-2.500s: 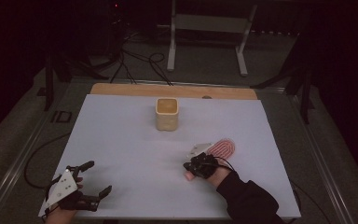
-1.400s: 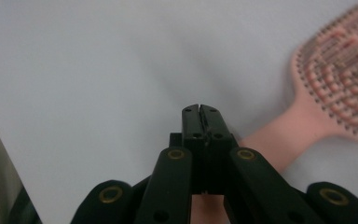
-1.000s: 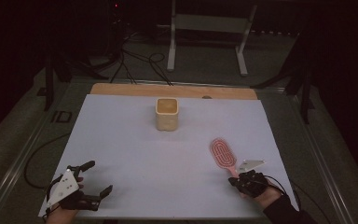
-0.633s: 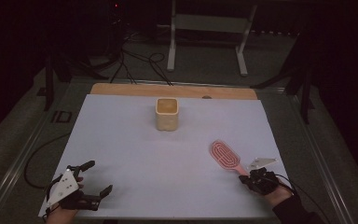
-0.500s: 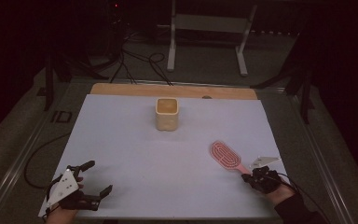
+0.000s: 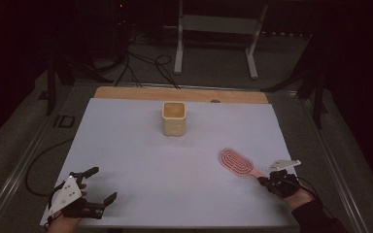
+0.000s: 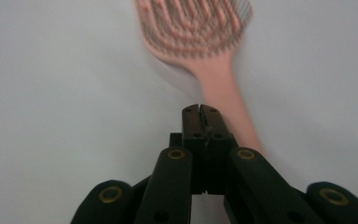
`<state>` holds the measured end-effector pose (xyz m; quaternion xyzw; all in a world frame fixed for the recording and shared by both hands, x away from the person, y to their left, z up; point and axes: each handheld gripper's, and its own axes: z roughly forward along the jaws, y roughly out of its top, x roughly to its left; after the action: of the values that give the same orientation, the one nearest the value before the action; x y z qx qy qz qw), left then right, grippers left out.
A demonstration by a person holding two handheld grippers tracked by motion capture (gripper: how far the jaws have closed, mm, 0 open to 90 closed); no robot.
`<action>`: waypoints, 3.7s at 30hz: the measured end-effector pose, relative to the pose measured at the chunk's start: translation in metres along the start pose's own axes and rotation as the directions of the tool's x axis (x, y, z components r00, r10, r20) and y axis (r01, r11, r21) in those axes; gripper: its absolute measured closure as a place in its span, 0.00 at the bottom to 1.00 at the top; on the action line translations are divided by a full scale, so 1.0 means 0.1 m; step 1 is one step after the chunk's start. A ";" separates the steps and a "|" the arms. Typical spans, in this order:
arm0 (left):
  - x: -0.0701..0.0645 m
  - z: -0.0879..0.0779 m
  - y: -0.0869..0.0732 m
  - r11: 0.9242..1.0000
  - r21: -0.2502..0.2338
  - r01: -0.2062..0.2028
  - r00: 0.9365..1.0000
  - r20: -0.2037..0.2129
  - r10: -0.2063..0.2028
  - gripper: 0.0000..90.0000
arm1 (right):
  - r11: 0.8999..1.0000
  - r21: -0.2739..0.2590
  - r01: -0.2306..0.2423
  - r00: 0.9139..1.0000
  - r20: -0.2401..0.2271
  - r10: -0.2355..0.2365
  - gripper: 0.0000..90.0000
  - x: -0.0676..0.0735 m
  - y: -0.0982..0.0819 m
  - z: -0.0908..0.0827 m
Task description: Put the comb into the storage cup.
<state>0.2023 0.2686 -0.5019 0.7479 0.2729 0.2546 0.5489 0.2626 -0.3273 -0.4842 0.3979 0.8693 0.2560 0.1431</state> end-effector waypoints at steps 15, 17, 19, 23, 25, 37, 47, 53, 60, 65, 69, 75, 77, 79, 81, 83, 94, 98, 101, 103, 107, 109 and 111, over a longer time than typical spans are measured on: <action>0.00 0.00 0.00 1.000 0.003 0.000 1.000 0.002 0.000 0.00 | 0.992 -0.038 0.121 0.993 0.011 -0.121 1.00 -0.08 0.23 -0.31; 0.00 0.00 0.00 1.000 0.002 0.000 1.000 0.001 0.000 0.00 | 0.989 -0.028 0.145 0.989 0.005 -0.145 1.00 -0.10 0.28 -0.34; 0.00 0.00 0.00 1.000 0.004 -0.002 1.000 0.003 0.002 0.00 | 0.986 -0.024 0.165 0.986 -0.006 -0.165 1.00 -0.11 0.30 -0.34; 0.00 0.00 0.00 1.000 0.001 -0.002 1.000 0.003 0.002 0.00 | 0.976 -0.010 0.216 0.976 -0.031 -0.216 1.00 -0.12 0.32 -0.32; 0.00 0.00 0.00 1.000 0.001 0.001 1.000 0.002 -0.001 0.00 | 0.969 0.003 0.246 0.968 -0.050 -0.246 1.00 -0.11 0.33 -0.29; 0.00 0.00 0.00 1.000 -0.001 0.001 1.000 0.002 -0.001 0.00 | 0.922 0.169 0.350 0.932 -0.159 -0.324 0.99 -0.16 0.50 -0.10; 0.00 0.00 0.00 1.000 -0.002 0.002 1.000 0.004 -0.002 0.00 | 0.907 0.219 0.359 0.929 -0.176 -0.325 0.84 -0.18 0.60 -0.05; 0.00 0.00 0.00 1.000 -0.001 0.002 1.000 0.005 -0.002 0.00 | 0.919 0.227 0.323 0.941 -0.176 -0.287 0.64 -0.22 0.61 0.00; 0.01 0.00 0.00 1.000 -0.003 0.003 1.000 0.004 -0.003 0.00 | 0.921 0.243 0.303 0.946 -0.196 -0.259 0.41 -0.27 0.62 0.09; 0.00 0.00 0.00 1.000 0.001 0.002 1.000 0.010 -0.002 0.00 | 0.920 0.251 0.300 0.946 -0.202 -0.253 0.30 -0.30 0.63 0.14; 0.00 0.00 0.01 1.000 -0.002 0.002 1.000 0.008 -0.002 0.00 | 0.922 0.274 0.274 0.952 -0.211 -0.220 0.18 -0.29 0.61 0.20; 0.00 0.00 0.01 1.000 0.001 0.000 1.000 0.009 0.000 0.00 | 0.918 0.272 0.287 0.947 -0.227 -0.229 0.20 -0.29 0.60 0.25; 0.00 0.00 0.01 1.000 -0.001 -0.002 1.000 0.008 0.002 0.00 | 0.917 0.290 0.273 0.953 -0.213 -0.216 0.27 -0.29 0.61 0.26; 0.00 0.00 0.00 1.000 0.001 0.000 1.000 0.007 0.000 0.00 | 0.914 0.299 0.275 0.953 -0.206 -0.220 0.33 -0.30 0.61 0.27; 0.00 0.00 0.01 1.000 0.001 -0.002 1.000 0.007 0.002 0.00 | 0.910 0.308 0.276 0.954 -0.204 -0.220 0.39 -0.29 0.62 0.29; 0.01 0.00 0.00 1.000 0.002 -0.002 1.000 0.009 0.002 0.00 | 0.909 0.317 0.269 0.957 -0.193 -0.216 0.45 -0.30 0.63 0.31; 0.01 0.00 0.01 1.000 -0.001 0.004 1.000 0.008 -0.004 0.00 | 0.897 0.358 0.261 0.962 -0.172 -0.211 0.66 -0.28 0.67 0.38; 0.01 -0.01 0.01 1.000 -0.002 0.005 1.000 0.009 -0.005 0.00 | 0.890 0.371 0.265 0.962 -0.168 -0.216 0.70 -0.25 0.68 0.41; 0.01 -0.01 0.01 1.000 -0.002 0.006 1.000 0.008 -0.006 0.00 | 0.884 0.383 0.268 0.962 -0.156 -0.224 0.72 -0.24 0.68 0.44; 0.01 -0.01 0.01 1.000 -0.003 0.005 1.000 0.010 -0.005 0.00 | 0.879 0.391 0.273 0.961 -0.154 -0.230 0.73 -0.22 0.69 0.45; 0.01 -0.01 0.01 1.000 -0.003 0.004 1.000 0.008 -0.004 0.00 | 0.876 0.399 0.271 0.962 -0.147 -0.230 0.74 -0.20 0.69 0.46; 0.01 -0.01 0.00 1.000 -0.003 0.005 1.000 0.008 -0.005 0.00 | 0.873 0.400 0.279 0.960 -0.147 -0.239 0.75 -0.21 0.68 0.47; 0.01 -0.01 0.00 1.000 -0.003 0.006 1.000 0.007 -0.006 0.00 | 0.870 0.410 0.274 0.961 -0.140 -0.237 0.77 -0.19 0.66 0.48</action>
<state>0.2026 0.2695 -0.5012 0.7472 0.2728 0.2506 0.5517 0.3374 -0.2892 -0.4861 0.2897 0.9543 0.0557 0.0479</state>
